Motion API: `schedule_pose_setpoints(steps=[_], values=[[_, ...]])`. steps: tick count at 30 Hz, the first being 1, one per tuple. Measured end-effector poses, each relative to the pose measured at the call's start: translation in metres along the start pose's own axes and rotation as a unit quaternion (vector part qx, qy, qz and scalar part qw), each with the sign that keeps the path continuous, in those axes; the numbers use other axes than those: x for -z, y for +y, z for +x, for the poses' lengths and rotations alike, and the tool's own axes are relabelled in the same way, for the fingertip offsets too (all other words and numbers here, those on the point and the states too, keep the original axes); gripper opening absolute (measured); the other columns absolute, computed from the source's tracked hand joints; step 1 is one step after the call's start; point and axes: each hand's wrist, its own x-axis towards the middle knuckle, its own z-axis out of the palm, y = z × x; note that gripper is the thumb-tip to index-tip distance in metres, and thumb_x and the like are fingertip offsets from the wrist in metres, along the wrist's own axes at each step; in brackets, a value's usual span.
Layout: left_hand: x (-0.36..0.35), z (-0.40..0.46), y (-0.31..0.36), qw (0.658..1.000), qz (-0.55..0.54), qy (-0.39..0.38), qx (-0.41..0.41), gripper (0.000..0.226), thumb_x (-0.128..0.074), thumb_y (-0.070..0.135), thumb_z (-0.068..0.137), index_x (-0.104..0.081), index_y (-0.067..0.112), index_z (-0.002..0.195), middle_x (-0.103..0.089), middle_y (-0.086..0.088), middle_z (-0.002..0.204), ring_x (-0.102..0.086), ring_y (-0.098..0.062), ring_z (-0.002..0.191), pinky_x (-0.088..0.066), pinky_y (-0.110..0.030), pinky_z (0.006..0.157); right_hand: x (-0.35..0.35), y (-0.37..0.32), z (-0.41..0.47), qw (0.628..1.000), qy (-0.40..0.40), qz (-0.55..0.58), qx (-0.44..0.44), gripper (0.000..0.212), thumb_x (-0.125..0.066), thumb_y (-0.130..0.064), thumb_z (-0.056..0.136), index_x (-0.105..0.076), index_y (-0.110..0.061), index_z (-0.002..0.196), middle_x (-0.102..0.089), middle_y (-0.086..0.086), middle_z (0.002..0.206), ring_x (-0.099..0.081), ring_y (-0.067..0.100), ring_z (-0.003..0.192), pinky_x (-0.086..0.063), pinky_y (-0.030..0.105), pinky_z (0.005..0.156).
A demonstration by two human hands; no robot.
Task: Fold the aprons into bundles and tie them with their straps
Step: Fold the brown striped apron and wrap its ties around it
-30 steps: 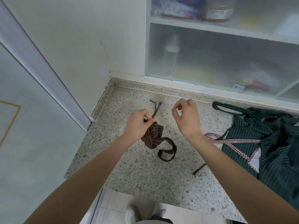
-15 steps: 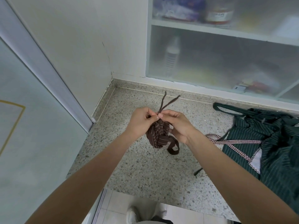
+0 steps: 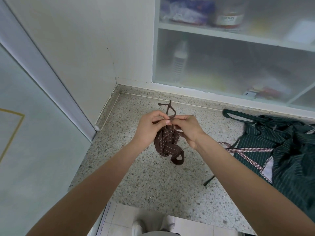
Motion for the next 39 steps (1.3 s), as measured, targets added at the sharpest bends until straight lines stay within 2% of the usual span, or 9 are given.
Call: schedule_pose_setpoints(steps=[6, 10, 12, 16, 23, 28, 32, 35, 39], values=[[-0.001, 0.003, 0.008, 0.999, 0.023, 0.027, 0.024, 0.031, -0.071, 0.013, 0.082, -0.047, 0.018, 0.1, -0.071, 0.004, 0.077, -0.067, -0.002, 0.07, -0.048, -0.006, 0.064, 0.002, -0.011, -0.008, 0.998, -0.061, -0.006, 0.004, 0.021, -0.062, -0.016, 0.088, -0.066, -0.016, 0.067, -0.061, -0.007, 0.061, -0.053, 0.004, 0.064, -0.042, 0.017, 0.064], [0.0, 0.008, 0.015, 0.998, 0.006, 0.02, 0.058, 0.045, -0.072, 0.012, 0.08, -0.036, 0.014, 0.106, -0.072, -0.006, 0.088, -0.069, -0.012, 0.078, -0.053, -0.02, 0.075, 0.003, -0.01, -0.004, 0.997, -0.028, 0.059, -0.043, 0.018, -0.066, -0.023, 0.086, -0.066, -0.017, 0.069, -0.059, -0.01, 0.052, -0.049, 0.008, 0.063, -0.041, 0.026, 0.071], [0.003, 0.012, 0.016, 0.996, -0.027, 0.006, 0.087, 0.048, -0.073, 0.011, 0.08, -0.035, 0.012, 0.109, -0.07, -0.012, 0.098, -0.068, -0.019, 0.087, -0.054, -0.03, 0.082, 0.006, -0.01, -0.004, 0.991, -0.048, 0.099, -0.073, 0.008, -0.066, -0.023, 0.085, -0.069, -0.017, 0.082, -0.065, -0.009, 0.06, -0.053, 0.006, 0.064, -0.041, 0.028, 0.072], [0.01, 0.015, 0.016, 0.987, -0.075, -0.038, 0.134, 0.044, -0.071, 0.01, 0.08, -0.038, 0.013, 0.109, -0.066, -0.007, 0.1, -0.064, -0.017, 0.093, -0.05, -0.025, 0.081, 0.016, -0.011, 0.0, 0.991, -0.091, 0.068, -0.066, 0.004, -0.066, -0.02, 0.083, -0.069, -0.019, 0.086, -0.07, -0.005, 0.079, -0.055, 0.007, 0.077, -0.039, 0.028, 0.07], [0.011, 0.021, 0.015, 0.989, -0.043, -0.053, 0.132, 0.026, -0.066, 0.004, 0.084, -0.051, 0.01, 0.104, -0.064, 0.001, 0.086, -0.061, -0.007, 0.081, -0.048, -0.018, 0.074, 0.027, -0.031, 0.007, 0.967, -0.126, -0.189, 0.113, 0.014, -0.071, -0.002, 0.079, -0.069, -0.016, 0.079, -0.071, -0.003, 0.076, -0.066, 0.006, 0.073, -0.053, 0.02, 0.064], [0.009, 0.021, 0.017, 0.994, 0.004, -0.064, 0.093, 0.015, -0.061, 0.008, 0.088, -0.065, 0.005, 0.103, -0.068, -0.003, 0.086, -0.061, 0.005, 0.068, -0.046, -0.006, 0.063, 0.024, -0.029, 0.015, 0.842, -0.034, -0.448, 0.3, 0.018, -0.069, -0.004, 0.08, -0.065, -0.014, 0.095, -0.065, 0.001, 0.083, -0.062, 0.015, 0.077, -0.052, 0.026, 0.074], [0.009, 0.02, 0.02, 0.99, -0.026, -0.071, 0.12, 0.023, -0.044, 0.001, 0.096, -0.059, 0.008, 0.111, -0.062, 0.002, 0.079, -0.057, 0.006, 0.056, -0.046, -0.009, 0.06, 0.018, -0.016, 0.014, 0.797, 0.022, -0.474, 0.373, 0.016, -0.064, -0.003, 0.084, -0.065, -0.009, 0.099, -0.053, 0.001, 0.089, -0.057, 0.018, 0.079, -0.049, 0.027, 0.075], [0.01, 0.018, 0.02, 0.984, -0.048, -0.096, 0.144, 0.024, -0.046, -0.002, 0.095, -0.059, 0.008, 0.112, -0.064, -0.001, 0.077, -0.055, -0.004, 0.062, -0.047, -0.013, 0.061, 0.014, -0.004, 0.014, 0.798, 0.045, -0.442, 0.407, 0.01, -0.065, -0.003, 0.085, -0.067, -0.008, 0.094, -0.055, 0.006, 0.09, -0.058, 0.019, 0.079, -0.047, 0.026, 0.074], [0.013, 0.016, 0.019, 0.98, -0.073, -0.102, 0.152, 0.017, -0.055, 0.0, 0.091, -0.063, 0.015, 0.087, -0.068, -0.002, 0.08, -0.056, -0.008, 0.07, -0.05, -0.014, 0.064, 0.015, 0.005, 0.012, 0.83, 0.072, -0.361, 0.42, 0.007, -0.07, -0.006, 0.081, -0.073, -0.007, 0.087, -0.058, 0.0, 0.083, -0.057, 0.013, 0.073, -0.044, 0.011, 0.071]])
